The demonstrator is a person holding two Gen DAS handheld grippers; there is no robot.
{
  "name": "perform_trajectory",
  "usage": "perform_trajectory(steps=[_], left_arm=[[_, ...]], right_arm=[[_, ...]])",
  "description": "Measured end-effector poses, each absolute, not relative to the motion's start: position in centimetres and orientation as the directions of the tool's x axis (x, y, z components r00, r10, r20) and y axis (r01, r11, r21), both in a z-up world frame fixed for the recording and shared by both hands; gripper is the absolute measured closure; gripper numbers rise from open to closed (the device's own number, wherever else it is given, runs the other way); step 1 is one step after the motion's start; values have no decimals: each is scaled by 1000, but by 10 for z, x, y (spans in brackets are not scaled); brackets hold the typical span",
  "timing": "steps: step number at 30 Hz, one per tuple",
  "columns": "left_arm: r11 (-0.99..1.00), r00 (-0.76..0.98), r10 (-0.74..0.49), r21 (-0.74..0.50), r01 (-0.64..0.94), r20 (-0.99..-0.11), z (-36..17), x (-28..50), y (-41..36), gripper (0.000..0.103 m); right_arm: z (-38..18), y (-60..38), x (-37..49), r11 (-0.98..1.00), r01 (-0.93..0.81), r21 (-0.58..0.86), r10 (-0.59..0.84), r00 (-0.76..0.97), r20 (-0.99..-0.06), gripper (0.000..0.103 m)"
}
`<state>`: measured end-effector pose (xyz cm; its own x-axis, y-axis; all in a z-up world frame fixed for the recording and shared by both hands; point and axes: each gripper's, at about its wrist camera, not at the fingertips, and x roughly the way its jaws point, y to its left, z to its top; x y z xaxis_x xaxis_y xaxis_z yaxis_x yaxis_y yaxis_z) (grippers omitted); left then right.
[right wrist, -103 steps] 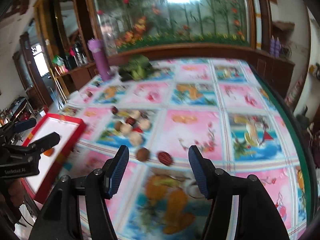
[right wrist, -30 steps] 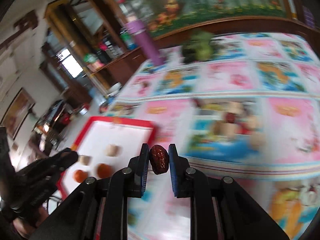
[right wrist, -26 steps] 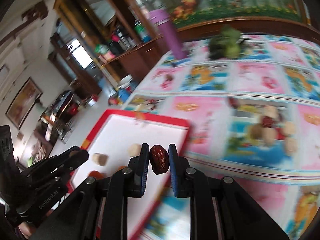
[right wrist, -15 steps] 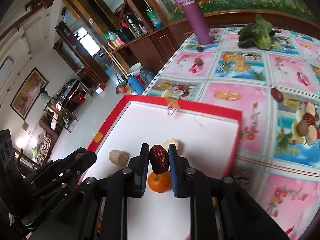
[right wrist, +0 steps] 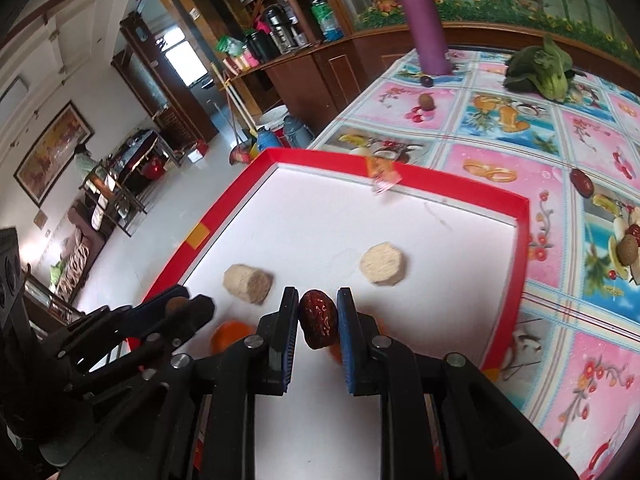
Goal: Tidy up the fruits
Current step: 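Carry the brown fruit and red date into the tray and open both tools, then reach the right tool to a red date beside the purple bottle and grasp it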
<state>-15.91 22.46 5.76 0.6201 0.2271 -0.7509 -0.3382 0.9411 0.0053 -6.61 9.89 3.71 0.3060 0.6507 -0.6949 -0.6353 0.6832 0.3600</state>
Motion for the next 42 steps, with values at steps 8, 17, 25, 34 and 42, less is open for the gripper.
perform_trajectory(steps=[8,17,25,34,42], left_arm=[[931,596,248,17,-366,-764,51,-160,230,75],[926,589,255,17,-378,-767,56,-164,234,41],[953,678,261,73,-293,-687,131,-166,224,40],[962,807,274,154,-227,-523,311,-157,230,28],[948,829,316,128,-291,-462,356,-78,261,26]], right_arm=[[35,112,-71,686,-656,315,634,328,-700,85],[42,103,-72,680,-642,355,654,311,-690,68],[115,56,-48,704,-616,354,670,409,-620,68],[291,19,-15,742,-603,293,650,542,-532,68],[362,43,44,731,-606,313,677,587,-444,68]])
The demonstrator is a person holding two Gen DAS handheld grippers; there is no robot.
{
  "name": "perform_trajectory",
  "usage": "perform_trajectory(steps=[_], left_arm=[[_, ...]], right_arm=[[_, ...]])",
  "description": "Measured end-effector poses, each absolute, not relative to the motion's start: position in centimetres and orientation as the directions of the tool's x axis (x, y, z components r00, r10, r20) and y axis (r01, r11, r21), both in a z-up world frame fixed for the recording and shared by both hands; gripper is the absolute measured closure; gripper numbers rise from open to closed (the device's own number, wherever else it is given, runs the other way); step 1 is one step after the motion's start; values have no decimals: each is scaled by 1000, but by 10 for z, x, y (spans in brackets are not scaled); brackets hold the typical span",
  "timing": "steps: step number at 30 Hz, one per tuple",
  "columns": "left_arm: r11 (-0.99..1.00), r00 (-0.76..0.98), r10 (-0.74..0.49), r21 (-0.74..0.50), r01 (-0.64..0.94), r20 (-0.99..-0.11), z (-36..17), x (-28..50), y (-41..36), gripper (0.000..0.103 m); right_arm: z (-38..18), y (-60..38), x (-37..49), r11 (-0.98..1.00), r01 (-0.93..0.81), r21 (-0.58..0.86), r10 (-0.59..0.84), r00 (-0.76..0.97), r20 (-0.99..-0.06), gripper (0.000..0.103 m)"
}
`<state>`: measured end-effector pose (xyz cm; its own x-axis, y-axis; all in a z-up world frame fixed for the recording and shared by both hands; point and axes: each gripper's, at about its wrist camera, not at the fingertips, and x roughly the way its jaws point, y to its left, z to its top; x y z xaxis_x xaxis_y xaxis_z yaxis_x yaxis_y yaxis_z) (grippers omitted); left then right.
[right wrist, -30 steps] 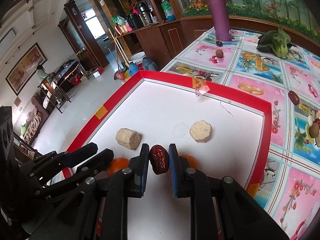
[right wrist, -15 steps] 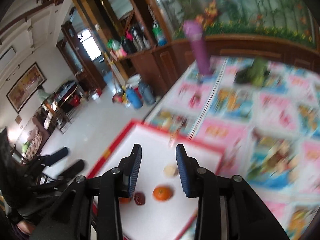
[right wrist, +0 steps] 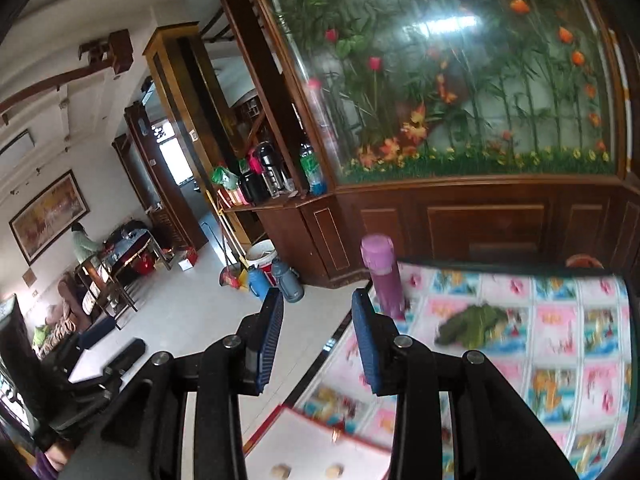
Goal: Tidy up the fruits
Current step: 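Reach the right tool to a red date beside the purple bottle and grasp it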
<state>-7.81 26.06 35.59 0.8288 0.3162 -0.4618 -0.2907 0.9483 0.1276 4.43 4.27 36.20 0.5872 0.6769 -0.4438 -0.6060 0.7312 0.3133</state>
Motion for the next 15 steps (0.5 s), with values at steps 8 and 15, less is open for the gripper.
perform_trajectory(steps=[8,15], left_arm=[[975,651,215,201,-97,-728,169,71,271,26],[991,591,128,87,-98,-796,87,112,308,28]], right_arm=[[193,138,199,746,-529,405,616,314,-723,68],[56,190,277,790,-468,395,535,212,-818,68]])
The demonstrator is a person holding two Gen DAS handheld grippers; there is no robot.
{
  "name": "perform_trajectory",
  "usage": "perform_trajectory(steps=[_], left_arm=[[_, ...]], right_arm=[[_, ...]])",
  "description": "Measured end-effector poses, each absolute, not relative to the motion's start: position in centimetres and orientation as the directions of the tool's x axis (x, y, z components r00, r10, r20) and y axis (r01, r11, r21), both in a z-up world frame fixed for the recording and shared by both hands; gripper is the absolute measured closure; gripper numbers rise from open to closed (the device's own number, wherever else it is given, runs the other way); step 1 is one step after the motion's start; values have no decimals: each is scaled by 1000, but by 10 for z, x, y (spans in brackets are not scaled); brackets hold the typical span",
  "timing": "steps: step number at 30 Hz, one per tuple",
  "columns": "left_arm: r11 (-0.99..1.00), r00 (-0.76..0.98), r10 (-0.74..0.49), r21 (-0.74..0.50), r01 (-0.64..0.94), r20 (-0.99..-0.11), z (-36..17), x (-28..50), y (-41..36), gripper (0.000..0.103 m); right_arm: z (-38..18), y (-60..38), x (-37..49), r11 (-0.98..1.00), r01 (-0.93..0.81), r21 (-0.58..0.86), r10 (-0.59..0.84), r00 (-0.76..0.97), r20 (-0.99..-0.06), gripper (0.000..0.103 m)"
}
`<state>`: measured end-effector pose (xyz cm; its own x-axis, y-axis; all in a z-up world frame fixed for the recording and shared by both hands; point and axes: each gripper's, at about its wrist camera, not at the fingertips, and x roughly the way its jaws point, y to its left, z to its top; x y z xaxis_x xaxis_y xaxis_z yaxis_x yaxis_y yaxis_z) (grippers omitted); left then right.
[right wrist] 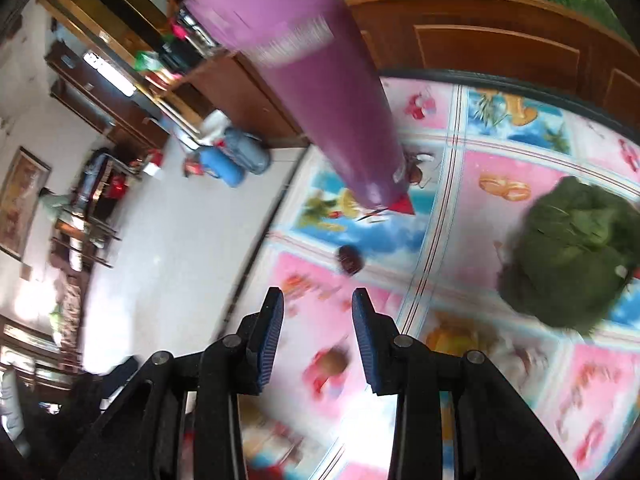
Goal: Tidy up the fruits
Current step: 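Reach the right tool to a red date beside the purple bottle and grasp it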
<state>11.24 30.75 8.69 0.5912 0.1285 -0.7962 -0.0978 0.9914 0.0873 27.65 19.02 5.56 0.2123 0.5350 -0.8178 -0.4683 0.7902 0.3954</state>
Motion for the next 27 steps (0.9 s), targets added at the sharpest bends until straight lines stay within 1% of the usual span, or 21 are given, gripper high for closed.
perform_trajectory(steps=[3,6,10,16,17,18,19,23,27], left_arm=[[994,609,105,74,-76,-786,76,123,305,28],[994,614,109,104,-45,-781,65,137,293,28],[997,624,49,76,18,-780,54,147,283,28],[1000,585,-9,10,29,-811,43,158,283,27],[1000,584,-13,5,30,-812,42,158,283,28],[999,585,-20,-1,33,-811,43,158,283,29],[999,585,-24,-3,36,-811,44,158,283,30],[998,567,-22,14,59,-824,43,161,275,30],[996,560,13,57,61,-828,39,168,263,30]], right_arm=[[33,209,282,786,-518,337,504,222,-835,68],[24,224,280,796,-543,266,470,277,-838,68],[26,227,279,798,-550,246,478,328,-815,68],[10,231,285,808,-538,243,454,304,-838,70],[12,229,286,811,-534,240,450,306,-839,74],[11,229,286,814,-535,228,443,315,-839,81],[13,230,285,817,-536,213,432,324,-842,85],[18,212,288,827,-504,250,440,304,-845,85],[26,165,291,833,-420,361,495,273,-825,85]])
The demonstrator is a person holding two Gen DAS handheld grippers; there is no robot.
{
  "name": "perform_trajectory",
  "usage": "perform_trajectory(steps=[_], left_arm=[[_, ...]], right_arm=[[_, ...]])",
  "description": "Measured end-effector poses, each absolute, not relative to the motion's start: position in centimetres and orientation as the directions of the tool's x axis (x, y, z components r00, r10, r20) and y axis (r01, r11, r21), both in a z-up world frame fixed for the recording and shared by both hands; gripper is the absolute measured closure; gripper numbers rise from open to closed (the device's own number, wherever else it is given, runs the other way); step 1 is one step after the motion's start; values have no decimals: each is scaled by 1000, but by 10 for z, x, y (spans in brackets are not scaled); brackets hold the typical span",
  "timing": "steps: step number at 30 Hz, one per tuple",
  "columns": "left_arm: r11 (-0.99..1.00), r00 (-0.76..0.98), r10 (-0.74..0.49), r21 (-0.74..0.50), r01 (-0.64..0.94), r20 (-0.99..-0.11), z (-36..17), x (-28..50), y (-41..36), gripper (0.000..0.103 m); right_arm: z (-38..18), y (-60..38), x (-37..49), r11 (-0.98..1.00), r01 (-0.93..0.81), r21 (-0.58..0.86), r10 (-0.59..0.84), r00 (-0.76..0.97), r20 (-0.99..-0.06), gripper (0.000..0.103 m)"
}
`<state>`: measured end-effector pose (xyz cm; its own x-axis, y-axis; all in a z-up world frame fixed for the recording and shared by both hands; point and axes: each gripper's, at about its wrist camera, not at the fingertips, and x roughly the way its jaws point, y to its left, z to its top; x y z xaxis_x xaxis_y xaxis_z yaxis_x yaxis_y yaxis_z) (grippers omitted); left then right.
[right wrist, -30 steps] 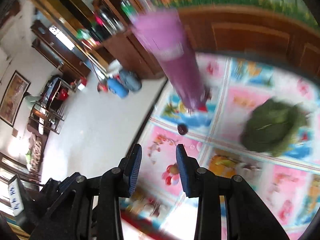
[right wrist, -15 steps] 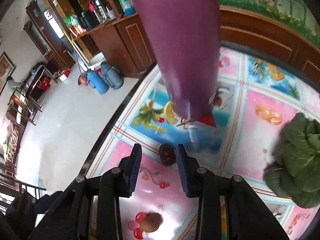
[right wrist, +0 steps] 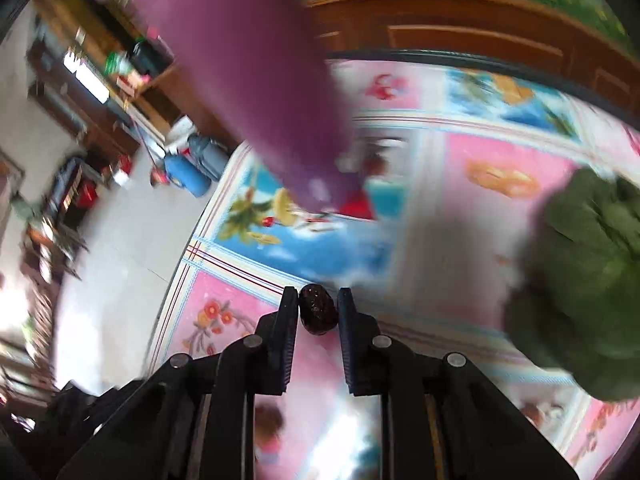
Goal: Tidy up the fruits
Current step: 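Reach the right tool to a red date beside the purple bottle and grasp it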
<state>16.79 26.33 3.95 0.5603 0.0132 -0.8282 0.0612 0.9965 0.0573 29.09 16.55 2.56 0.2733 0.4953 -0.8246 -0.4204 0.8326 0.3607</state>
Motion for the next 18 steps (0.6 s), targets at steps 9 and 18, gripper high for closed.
perform_trajectory(steps=[9,18], left_arm=[[988,549,36,113,108,-835,34,185,232,30],[989,487,6,77,124,-873,15,200,232,71]], right_arm=[[59,71,270,847,-383,369,500,336,-798,85],[72,51,255,840,-410,356,506,357,-785,85]])
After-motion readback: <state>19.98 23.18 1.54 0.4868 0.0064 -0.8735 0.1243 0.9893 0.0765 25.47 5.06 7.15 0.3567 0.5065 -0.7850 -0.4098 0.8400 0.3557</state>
